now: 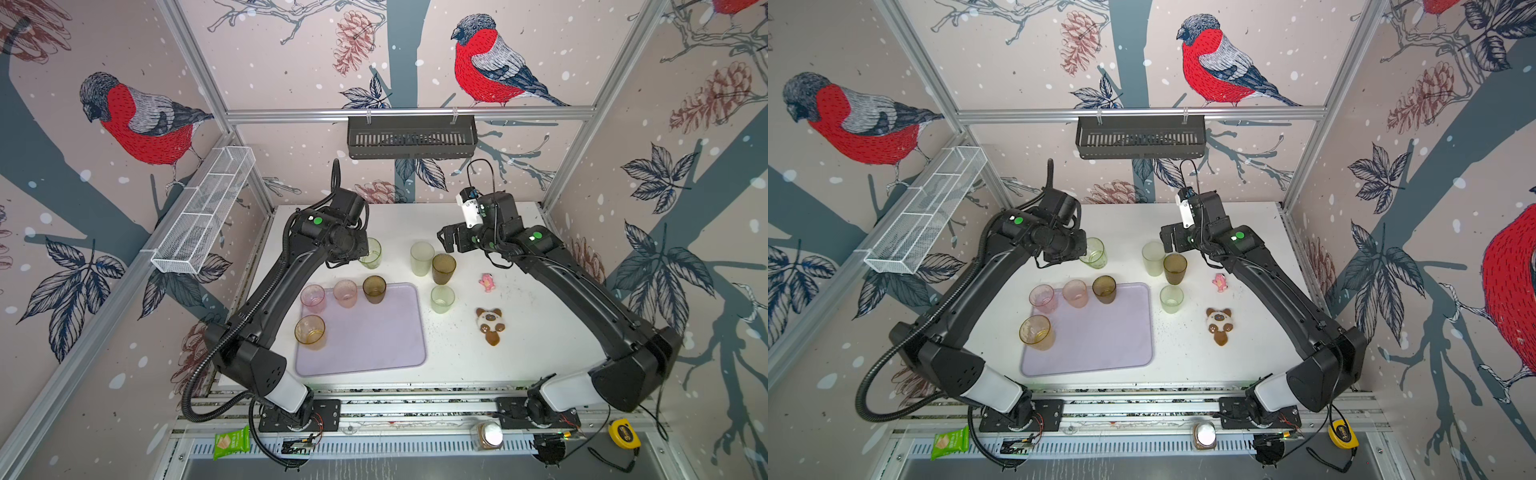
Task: Place the glasses into the tray
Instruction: 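Lift the small green glass with the left gripper and carry it over the tray, then lower the small green glass onto the tray while the right gripper nears the glasses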
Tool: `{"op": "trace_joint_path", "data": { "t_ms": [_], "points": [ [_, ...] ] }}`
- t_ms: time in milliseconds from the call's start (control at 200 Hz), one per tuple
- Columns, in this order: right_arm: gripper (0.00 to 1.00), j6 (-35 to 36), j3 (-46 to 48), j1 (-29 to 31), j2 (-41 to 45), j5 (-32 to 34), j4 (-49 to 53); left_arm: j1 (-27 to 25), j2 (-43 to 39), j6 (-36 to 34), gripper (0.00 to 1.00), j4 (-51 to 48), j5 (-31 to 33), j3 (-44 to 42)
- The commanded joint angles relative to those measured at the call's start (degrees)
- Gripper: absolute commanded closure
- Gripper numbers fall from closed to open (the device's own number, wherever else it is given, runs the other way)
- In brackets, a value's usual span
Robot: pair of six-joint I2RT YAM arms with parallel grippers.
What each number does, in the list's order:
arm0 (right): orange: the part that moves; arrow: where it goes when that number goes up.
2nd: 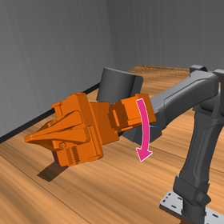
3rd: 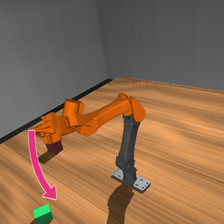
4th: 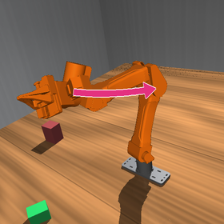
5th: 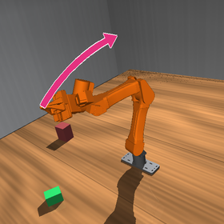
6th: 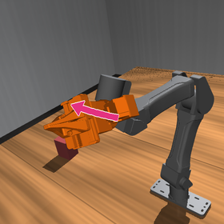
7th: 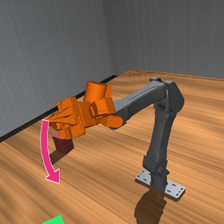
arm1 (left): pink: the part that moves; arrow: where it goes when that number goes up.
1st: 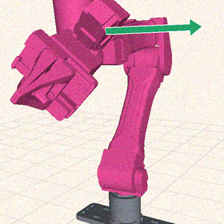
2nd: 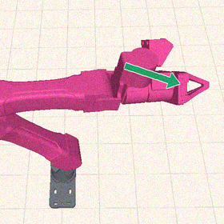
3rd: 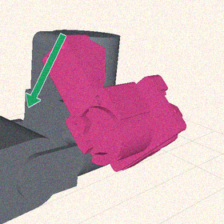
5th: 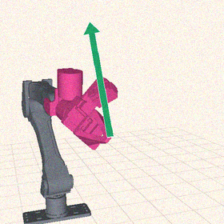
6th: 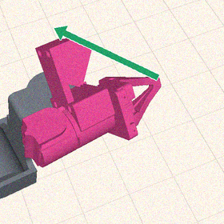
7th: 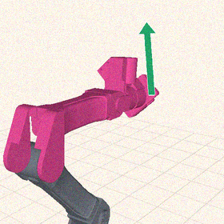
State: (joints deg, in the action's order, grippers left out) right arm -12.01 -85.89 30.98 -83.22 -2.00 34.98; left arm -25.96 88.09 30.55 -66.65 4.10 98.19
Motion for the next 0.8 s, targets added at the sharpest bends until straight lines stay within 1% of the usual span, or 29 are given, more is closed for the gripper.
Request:
{"op": "trace_joint_path", "data": {
  "t_ms": [0, 205, 370, 671, 791],
  "points": [
    [0.0, 0.23, 0.42, 0.24, 0.42, -0.63, -1.63, -0.48, -2.64, 2.3, 1.0, -3.21, -0.23, -1.86],
    [0.0, 0.15, 0.47, 0.66, 0.25, -0.86, -1.67, -1.1, -7.77, 4.49, 1.0, -4.12, -0.4, -7.71],
    [0.01, 0.15, 0.46, 0.96, 0.08, -0.72, -1.76, -1.29, -11.36, 6.44, 1.0, -2.89, -1.93, -12.76],
    [0.0, 0.11, 1.14, 1.41, 0.23, -0.64, -2.18, -1.81, -14.43, 8.82, 1.0, -2.16, -1.54, -18.3],
    [0.0, 0.4, 2.83, 1.65, 0.99, -1.66, -3.7, -2.16, -15.55, 9.82, 1.0, -0.97, -1.66, -21.1]
  ]
}}
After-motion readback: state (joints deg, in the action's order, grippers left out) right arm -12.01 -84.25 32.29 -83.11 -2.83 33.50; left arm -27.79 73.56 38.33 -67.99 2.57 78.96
